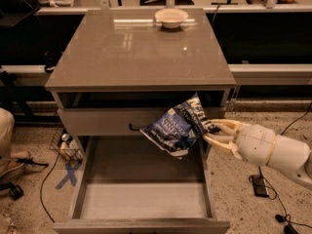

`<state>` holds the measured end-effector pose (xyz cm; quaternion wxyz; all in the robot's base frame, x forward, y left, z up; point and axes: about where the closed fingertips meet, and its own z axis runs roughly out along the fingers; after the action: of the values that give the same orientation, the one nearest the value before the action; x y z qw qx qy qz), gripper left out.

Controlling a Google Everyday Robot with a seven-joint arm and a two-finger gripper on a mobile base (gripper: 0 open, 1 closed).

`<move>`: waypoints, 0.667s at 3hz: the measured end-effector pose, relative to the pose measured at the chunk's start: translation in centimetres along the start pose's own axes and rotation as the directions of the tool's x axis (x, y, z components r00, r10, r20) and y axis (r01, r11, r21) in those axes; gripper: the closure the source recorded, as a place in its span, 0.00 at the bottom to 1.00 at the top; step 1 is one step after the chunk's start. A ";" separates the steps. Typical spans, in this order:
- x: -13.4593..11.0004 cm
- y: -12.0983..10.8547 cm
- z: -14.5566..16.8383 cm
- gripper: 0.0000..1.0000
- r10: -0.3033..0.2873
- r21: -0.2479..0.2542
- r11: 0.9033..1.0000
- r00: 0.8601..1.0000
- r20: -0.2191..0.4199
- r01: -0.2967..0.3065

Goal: Pick blue chip bag from middle drawer and place on counter

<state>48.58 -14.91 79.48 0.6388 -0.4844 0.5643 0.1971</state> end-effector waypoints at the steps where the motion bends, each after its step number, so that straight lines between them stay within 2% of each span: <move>1: -4.3 -3.0 1.2 1.00 -0.003 0.055 0.998 0.997 0.076 -0.001; 2: -8.6 -6.4 3.4 1.00 -0.003 0.091 0.996 0.993 0.119 -0.008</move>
Offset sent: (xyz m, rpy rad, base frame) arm 0.0803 0.0457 0.1658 0.1771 -0.1055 -0.0546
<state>53.04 -12.41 89.55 0.6925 -0.4414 0.5342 0.2007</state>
